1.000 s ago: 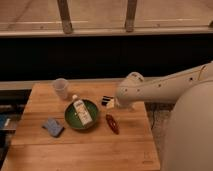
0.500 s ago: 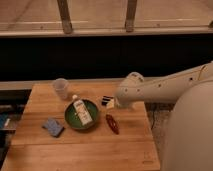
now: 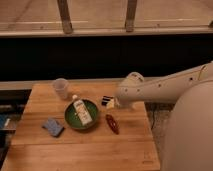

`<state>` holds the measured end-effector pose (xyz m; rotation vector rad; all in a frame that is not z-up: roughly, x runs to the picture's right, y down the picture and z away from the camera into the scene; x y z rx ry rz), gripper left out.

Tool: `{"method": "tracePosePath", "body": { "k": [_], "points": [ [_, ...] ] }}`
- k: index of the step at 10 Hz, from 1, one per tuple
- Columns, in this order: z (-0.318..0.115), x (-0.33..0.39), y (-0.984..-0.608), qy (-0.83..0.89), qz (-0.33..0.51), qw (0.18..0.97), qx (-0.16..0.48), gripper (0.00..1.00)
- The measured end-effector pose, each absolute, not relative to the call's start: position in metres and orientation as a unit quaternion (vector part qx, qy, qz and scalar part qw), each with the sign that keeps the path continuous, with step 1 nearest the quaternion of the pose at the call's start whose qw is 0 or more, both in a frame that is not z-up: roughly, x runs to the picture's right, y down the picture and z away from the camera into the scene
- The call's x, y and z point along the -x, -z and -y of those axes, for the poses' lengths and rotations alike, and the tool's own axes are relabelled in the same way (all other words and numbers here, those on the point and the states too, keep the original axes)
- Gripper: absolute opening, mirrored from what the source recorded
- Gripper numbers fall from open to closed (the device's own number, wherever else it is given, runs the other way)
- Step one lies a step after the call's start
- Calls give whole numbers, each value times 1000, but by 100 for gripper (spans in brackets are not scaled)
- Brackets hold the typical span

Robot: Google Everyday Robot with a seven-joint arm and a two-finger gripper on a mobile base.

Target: Place the pepper on the white sponge

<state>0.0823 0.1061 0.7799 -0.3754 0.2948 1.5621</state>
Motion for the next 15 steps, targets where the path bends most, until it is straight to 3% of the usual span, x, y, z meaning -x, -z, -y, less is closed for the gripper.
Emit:
{"method": "tracePosePath", "body": {
  "k": [15],
  "points": [
    [-90, -52, -770, -632, -145, 744, 160, 80]
  ]
}}
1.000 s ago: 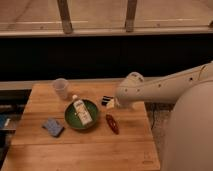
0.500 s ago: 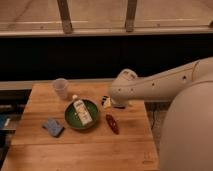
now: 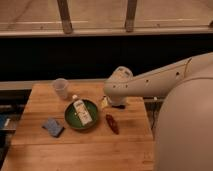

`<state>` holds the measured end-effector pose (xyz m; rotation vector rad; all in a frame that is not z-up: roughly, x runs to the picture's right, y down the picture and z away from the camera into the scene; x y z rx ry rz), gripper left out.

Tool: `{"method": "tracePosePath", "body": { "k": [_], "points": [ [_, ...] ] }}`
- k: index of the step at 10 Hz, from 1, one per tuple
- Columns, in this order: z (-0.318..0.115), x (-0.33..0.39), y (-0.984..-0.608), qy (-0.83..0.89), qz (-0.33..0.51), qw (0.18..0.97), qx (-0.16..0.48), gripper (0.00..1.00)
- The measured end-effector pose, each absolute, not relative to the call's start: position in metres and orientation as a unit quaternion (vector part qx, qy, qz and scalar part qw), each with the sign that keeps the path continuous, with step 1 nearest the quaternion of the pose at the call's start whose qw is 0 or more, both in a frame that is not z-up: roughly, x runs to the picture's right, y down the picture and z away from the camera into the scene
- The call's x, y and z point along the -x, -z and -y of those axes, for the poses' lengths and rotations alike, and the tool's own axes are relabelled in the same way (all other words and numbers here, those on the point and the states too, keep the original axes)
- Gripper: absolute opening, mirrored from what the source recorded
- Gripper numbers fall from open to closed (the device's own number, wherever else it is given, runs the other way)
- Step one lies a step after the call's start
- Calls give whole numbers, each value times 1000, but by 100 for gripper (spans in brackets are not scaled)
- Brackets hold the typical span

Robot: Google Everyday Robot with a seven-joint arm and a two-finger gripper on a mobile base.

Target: Place the pepper on the white sponge

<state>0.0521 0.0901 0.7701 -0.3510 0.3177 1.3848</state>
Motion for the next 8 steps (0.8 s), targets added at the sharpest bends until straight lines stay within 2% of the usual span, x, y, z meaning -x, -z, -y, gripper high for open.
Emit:
{"method": "tracePosePath", "body": {
  "k": [3, 8],
  "points": [
    [-105, -49, -777, -622, -154, 747, 177, 80],
    [-169, -39, -803, -588, -188, 754, 227, 80]
  ]
}}
